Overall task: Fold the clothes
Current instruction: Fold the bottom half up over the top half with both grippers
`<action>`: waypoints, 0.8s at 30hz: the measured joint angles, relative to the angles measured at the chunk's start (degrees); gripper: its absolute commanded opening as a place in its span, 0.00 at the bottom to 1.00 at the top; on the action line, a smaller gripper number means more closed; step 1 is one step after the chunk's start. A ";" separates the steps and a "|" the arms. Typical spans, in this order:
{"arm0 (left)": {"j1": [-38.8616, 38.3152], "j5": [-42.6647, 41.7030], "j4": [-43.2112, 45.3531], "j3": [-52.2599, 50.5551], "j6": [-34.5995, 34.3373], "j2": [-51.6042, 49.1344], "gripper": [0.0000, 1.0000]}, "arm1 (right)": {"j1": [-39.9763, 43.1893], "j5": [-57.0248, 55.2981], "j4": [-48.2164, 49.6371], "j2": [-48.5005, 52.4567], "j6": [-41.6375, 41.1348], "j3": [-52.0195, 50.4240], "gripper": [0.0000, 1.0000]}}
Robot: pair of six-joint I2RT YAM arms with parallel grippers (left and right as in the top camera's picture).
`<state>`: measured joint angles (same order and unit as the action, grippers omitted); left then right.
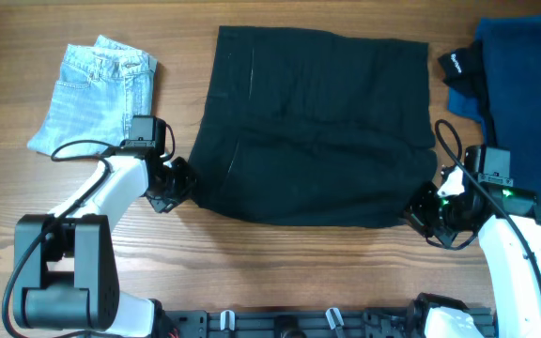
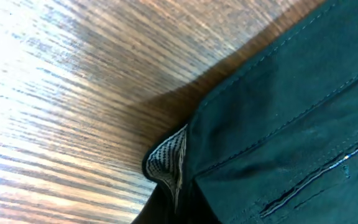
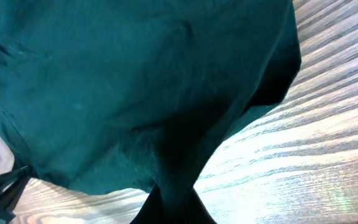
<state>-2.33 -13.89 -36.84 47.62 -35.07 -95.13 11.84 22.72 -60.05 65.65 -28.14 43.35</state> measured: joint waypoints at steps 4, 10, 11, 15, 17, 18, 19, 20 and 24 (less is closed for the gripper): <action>-0.02 -0.15 -8.22 -0.07 0.00 1.22 0.04 | 0.00 -0.09 -4.98 0.02 2.19 5.35 0.04; 0.00 -0.07 -24.06 -0.63 0.94 21.94 0.04 | 0.00 -0.13 -15.98 -0.22 3.65 18.18 0.04; 0.00 0.13 -25.79 -0.66 1.33 25.97 0.04 | 0.00 -0.24 -17.29 -0.20 4.02 19.28 0.04; 0.00 0.52 -26.40 0.90 2.45 38.99 0.04 | 0.00 0.00 -16.48 -0.20 4.44 23.45 0.04; -0.02 0.52 -24.22 4.59 3.63 41.33 0.04 | 0.00 0.85 -12.41 0.37 3.89 24.17 0.04; -0.02 0.55 -22.84 6.51 4.50 41.44 0.04 | 0.00 1.55 -9.75 1.03 3.32 24.44 0.04; -0.02 0.55 -20.98 8.72 5.35 41.13 0.04 | 0.00 2.14 -6.60 1.92 2.69 24.63 0.04; -0.02 0.55 -18.88 10.71 6.45 40.37 0.04 | 0.00 2.80 -3.23 3.30 1.81 24.83 0.04; -0.02 1.44 -13.20 13.97 10.62 34.03 0.04 | 0.00 7.52 11.56 10.14 -2.29 25.09 0.04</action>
<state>-2.35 -12.45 -50.04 61.58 -24.45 -61.10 11.84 30.24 -48.49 75.79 -30.44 68.45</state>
